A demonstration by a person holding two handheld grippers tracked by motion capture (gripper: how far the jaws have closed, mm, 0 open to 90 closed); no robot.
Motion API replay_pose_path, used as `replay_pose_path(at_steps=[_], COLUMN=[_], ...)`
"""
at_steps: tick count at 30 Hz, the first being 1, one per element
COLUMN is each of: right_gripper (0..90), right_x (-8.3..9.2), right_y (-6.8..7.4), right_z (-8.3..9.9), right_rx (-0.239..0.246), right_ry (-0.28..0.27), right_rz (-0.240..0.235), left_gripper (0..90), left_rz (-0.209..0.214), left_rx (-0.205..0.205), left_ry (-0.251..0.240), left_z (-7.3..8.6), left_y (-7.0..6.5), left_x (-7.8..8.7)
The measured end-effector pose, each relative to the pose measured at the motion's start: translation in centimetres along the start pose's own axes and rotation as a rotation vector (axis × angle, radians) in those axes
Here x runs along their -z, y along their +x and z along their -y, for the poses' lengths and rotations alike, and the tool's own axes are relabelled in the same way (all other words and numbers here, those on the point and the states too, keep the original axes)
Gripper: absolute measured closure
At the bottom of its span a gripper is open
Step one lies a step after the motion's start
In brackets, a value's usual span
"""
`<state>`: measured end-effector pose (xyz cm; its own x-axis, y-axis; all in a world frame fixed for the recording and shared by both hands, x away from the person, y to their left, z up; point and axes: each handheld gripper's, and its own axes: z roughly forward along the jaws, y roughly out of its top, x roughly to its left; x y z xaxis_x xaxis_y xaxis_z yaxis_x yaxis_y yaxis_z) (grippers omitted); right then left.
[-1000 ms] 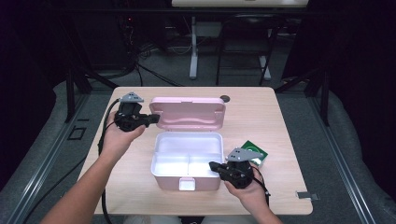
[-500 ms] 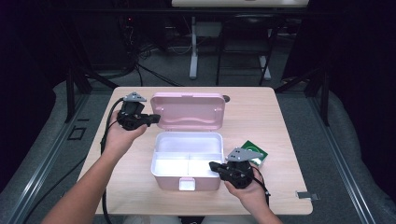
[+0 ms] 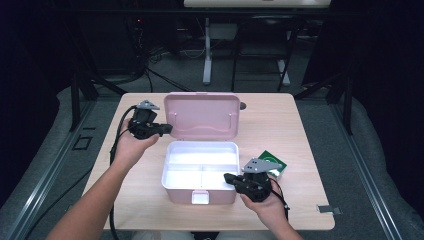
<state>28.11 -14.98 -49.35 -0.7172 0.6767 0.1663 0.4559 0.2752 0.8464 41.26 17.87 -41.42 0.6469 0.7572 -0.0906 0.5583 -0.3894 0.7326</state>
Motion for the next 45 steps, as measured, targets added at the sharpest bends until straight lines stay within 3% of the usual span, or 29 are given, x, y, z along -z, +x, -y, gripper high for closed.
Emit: replay_pose_path(at_steps=[10,17,24,31,36,45], right_gripper=[90.0,90.0,89.6,79.8,78.2,70.5], right_x=[0.0,0.0,0.0,0.0,0.8,2.7], right_y=[0.1,0.0,0.0,0.2,0.2,-2.0], right_z=[0.0,0.1,0.1,-0.1,-0.7,-1.1], right_rx=[0.006,0.007,0.003,0.013,0.022,-0.04], right_ry=[-0.003,-0.007,-0.009,-0.007,-0.031,-0.094], right_rz=[0.006,0.005,-0.001,-0.023,-0.013,0.025], left_gripper=[75.8,63.7,61.7,61.5,62.1,64.0], left_rz=[0.003,-0.012,-0.017,-0.023,-0.043,-0.014], left_rx=[0.024,0.031,0.02,-0.021,-0.093,-0.18], left_ry=[0.042,0.072,0.091,0.116,0.171,0.219], left_z=[0.9,1.7,2.2,2.6,2.5,1.9], left_y=[1.1,2.0,2.6,2.7,2.3,1.3], left_x=[-0.1,0.1,0.9,1.8,2.3,2.5])
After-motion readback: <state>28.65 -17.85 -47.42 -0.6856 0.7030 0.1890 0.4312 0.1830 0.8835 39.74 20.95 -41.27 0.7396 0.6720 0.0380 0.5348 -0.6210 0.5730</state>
